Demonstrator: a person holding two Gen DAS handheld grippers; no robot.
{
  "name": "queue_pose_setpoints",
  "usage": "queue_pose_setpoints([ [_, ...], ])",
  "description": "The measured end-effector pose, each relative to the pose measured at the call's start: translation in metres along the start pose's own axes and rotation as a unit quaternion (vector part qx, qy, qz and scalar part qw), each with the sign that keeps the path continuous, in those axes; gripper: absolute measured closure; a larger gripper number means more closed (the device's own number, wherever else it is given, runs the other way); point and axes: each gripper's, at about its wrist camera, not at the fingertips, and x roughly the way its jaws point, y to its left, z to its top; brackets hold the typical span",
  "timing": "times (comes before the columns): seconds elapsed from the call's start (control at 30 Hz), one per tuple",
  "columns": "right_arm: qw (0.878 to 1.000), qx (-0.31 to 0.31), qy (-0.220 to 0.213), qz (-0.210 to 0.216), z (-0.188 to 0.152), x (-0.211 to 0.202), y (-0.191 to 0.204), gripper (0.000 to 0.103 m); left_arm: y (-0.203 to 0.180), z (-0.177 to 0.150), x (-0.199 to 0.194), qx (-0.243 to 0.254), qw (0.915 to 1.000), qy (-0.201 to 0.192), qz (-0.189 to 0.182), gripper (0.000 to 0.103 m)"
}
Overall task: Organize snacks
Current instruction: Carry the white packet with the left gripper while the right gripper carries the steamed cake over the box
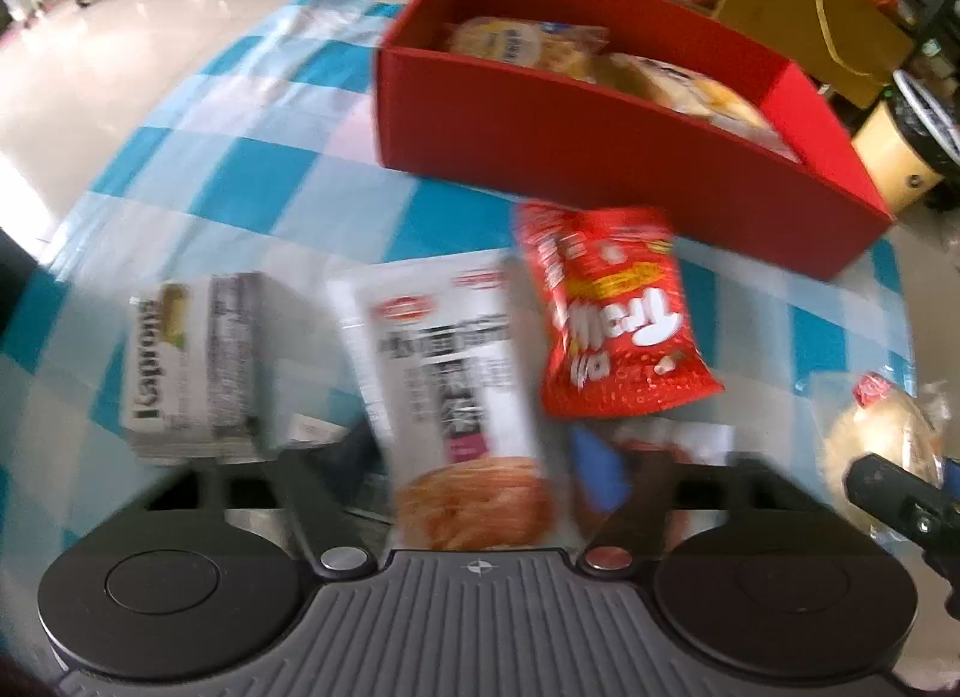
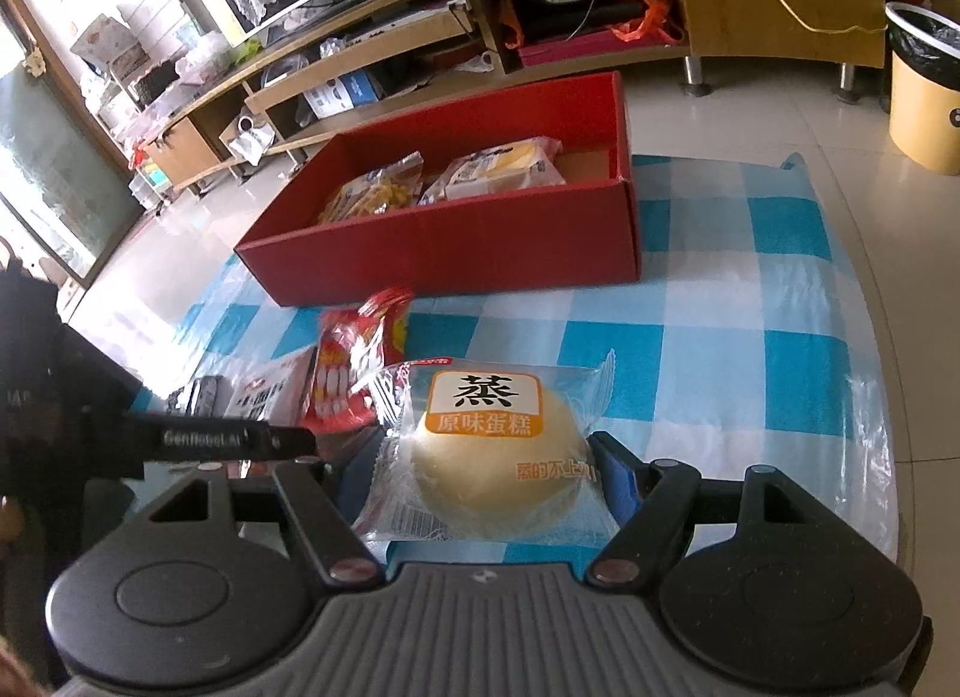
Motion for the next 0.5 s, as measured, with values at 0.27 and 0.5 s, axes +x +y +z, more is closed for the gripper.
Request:
queue_pose_setpoints([
  [0.27,1.000,-0.002,-0.008,0.009,0.002,-0.004,0.003,0.031,0.007,-0.007,-0.026,-0.008,0.9995,-0.008,-0.030,0.051],
  [0.5,1.000,0.004,-0.018,0.015,0.003,-0.007,0.002,0.031,-0.004,-0.007,-0.054,0.015,0.9977,-0.054,-0.037,0.051],
])
